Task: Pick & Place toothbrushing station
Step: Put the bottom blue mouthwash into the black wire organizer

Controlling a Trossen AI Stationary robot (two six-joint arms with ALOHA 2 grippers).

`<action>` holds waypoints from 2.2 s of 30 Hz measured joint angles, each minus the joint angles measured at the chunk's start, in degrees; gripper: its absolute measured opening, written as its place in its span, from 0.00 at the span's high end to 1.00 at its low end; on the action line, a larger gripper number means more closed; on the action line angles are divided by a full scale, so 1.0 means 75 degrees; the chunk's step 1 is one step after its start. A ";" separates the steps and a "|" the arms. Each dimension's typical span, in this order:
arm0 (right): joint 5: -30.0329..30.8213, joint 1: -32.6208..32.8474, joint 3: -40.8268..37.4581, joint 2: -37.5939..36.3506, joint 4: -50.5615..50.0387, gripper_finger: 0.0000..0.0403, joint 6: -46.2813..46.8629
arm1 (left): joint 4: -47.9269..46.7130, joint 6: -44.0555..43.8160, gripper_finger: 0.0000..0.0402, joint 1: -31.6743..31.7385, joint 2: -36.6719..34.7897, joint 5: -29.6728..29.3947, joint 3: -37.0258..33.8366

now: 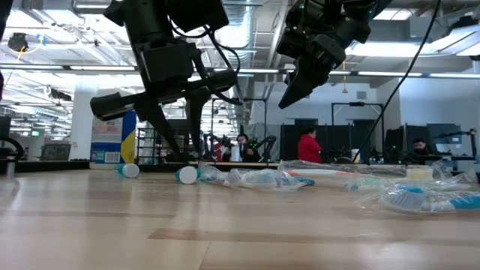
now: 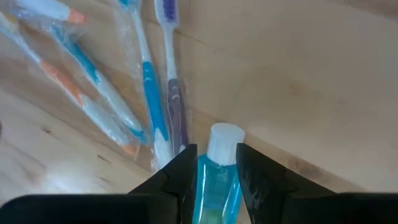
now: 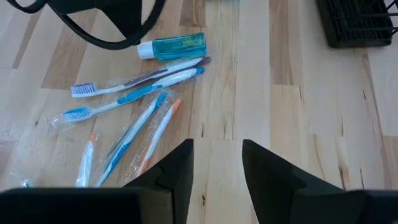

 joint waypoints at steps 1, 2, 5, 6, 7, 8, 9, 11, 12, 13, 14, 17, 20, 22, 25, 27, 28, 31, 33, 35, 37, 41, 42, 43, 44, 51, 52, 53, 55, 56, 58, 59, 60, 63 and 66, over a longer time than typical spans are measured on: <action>0.0000 0.0000 0.0000 0.0000 0.0002 0.68 0.0002 | 0.0012 0.0005 0.74 0.0000 0.0000 -0.0006 0.0000; 0.0000 -0.0003 0.0000 0.0000 0.0001 0.68 -0.0001 | 0.0028 0.0072 0.74 0.0001 0.0000 -0.0006 0.0000; 0.0000 -0.0003 0.0000 0.0000 0.0002 0.68 -0.0001 | 0.0042 0.0305 0.74 -0.0002 0.0038 0.0022 -0.0002; 0.0000 0.0000 0.0000 0.0003 0.0001 0.68 -0.0001 | 0.0068 0.0353 0.74 -0.0003 0.0097 0.0061 -0.0001; 0.0000 0.0000 0.0000 0.0003 -0.0002 0.68 -0.0001 | 0.0064 0.0376 0.74 -0.0005 0.0137 0.0092 -0.0035; 0.0000 0.0000 0.0000 0.0003 -0.0004 0.68 -0.0001 | 0.0025 0.0387 0.74 -0.0005 0.0140 0.0104 -0.0093; 0.0000 0.0000 0.0000 0.0003 -0.0007 0.68 -0.0001 | 0.0040 0.0462 0.74 -0.0005 0.0157 0.0099 -0.0128; 0.0000 -0.0002 0.0000 0.0003 -0.0029 0.68 -0.0001 | 0.0163 0.0771 0.74 0.0016 0.0219 0.0078 -0.0192; 0.0000 0.0000 0.0000 0.0003 -0.0024 0.68 -0.0007 | 0.0092 0.0916 0.74 0.0016 0.0200 0.0022 -0.0243; 0.0001 0.0000 0.0000 0.0003 -0.0012 0.68 -0.0015 | 0.0102 0.0969 0.74 0.0017 0.0189 -0.0028 -0.0255; 0.0001 0.0000 0.0000 0.0003 -0.0011 0.68 -0.0015 | 0.0248 0.1014 0.74 0.0024 0.0189 -0.0045 -0.0259; 0.0000 0.0000 0.0000 0.0003 -0.0007 0.68 -0.0015 | 0.0353 0.1148 0.74 0.0078 0.0184 -0.0053 -0.0265; 0.0000 0.0000 0.0000 0.0003 -0.0014 0.68 -0.0015 | 0.0436 0.1152 0.74 0.0191 0.0184 0.0094 -0.0265; 0.0003 0.0000 0.0000 0.0003 -0.0041 0.68 -0.0009 | 0.0427 0.1152 0.74 0.0276 0.0184 0.0179 -0.0265; 0.0000 0.0000 0.0000 0.0003 -0.0033 0.68 -0.0006 | 0.0492 0.1150 0.74 0.0396 0.0184 0.0221 -0.0265; 0.0003 0.0000 0.0000 0.0003 -0.0033 0.68 -0.0009 | 0.0504 0.1137 0.74 0.0455 0.0184 0.0292 -0.0265; 0.0000 0.0000 0.0000 0.0003 -0.0033 0.68 -0.0004 | 0.0523 0.1131 0.74 0.0479 0.0184 0.0409 -0.0265; 0.0000 0.0003 0.0000 0.0003 -0.0036 0.68 -0.0001 | 0.0552 0.0861 0.74 0.0516 0.0184 0.0789 -0.0265; 0.0000 0.0003 0.0000 0.0003 -0.0036 0.68 -0.0004 | 0.0561 0.0613 0.74 0.0535 0.0184 0.0990 -0.0265; 0.0000 0.0003 0.0000 0.0003 -0.0033 0.68 -0.0004 | 0.0597 0.0481 0.74 0.0535 0.0184 0.1094 -0.0265; 0.0000 0.0003 0.0000 0.0003 -0.0036 0.68 -0.0006 | 0.0655 0.0466 0.74 0.0535 0.0184 0.1098 -0.0265; 0.0001 0.0003 0.0000 0.0003 -0.0034 0.68 -0.0004 | 0.0688 0.0451 0.72 0.0562 0.0184 0.1098 -0.0265; 0.0000 0.0003 0.0000 0.0003 -0.0033 0.68 -0.0004 | 0.0692 0.0448 0.71 0.0571 0.0184 0.1097 -0.0265; 0.0000 0.0003 0.0000 0.0003 -0.0034 0.68 -0.0004 | 0.0692 0.0390 0.70 0.0572 0.0184 0.1094 -0.0265; 0.0000 0.0003 0.0000 0.0003 -0.0034 0.68 -0.0004 | 0.0701 0.0309 0.69 0.0572 0.0184 0.1088 -0.0265; 0.0000 0.0003 0.0000 0.0003 -0.0034 0.68 -0.0004 | 0.0761 -0.0145 0.60 0.0653 0.0184 0.1086 -0.0265; 0.0000 0.0003 0.0000 0.0003 -0.0033 0.68 -0.0004 | 0.0761 -0.0232 0.60 0.0676 0.0184 0.1084 -0.0265; 0.0000 0.0003 0.0000 0.0003 -0.0033 0.68 -0.0004 | 0.0761 -0.0339 0.59 0.0711 0.0184 0.1087 -0.0265; 0.0000 0.0003 0.0000 0.0003 -0.0033 0.68 -0.0004 | 0.0808 -0.0538 0.59 0.0790 0.0184 0.1188 -0.0282; 0.0000 0.0003 0.0000 0.0003 -0.0033 0.68 -0.0004 | 0.0915 -0.0605 0.59 0.0823 0.0184 0.1314 -0.0331; 0.0000 0.0003 0.0000 0.0003 -0.0033 0.68 -0.0004 | 0.1039 -0.0680 0.60 0.0888 0.0184 0.1486 -0.0452; 0.0000 0.0003 0.0000 0.0003 -0.0033 0.68 -0.0004 | 0.1096 -0.0691 0.61 0.0903 0.0184 0.1546 -0.0508; 0.0000 0.0003 0.0000 0.0003 -0.0033 0.68 -0.0004 | 0.1159 -0.0695 0.61 0.0912 0.0184 0.1596 -0.0577; 0.0000 0.0003 0.0000 0.0003 -0.0033 0.68 -0.0004 | 0.1226 -0.0692 0.63 0.0916 0.0184 0.1697 -0.0826; 0.0000 0.0003 0.0000 0.0003 -0.0019 0.68 -0.0004 | 0.1341 -0.0694 0.64 0.0916 0.0184 0.1702 -0.0908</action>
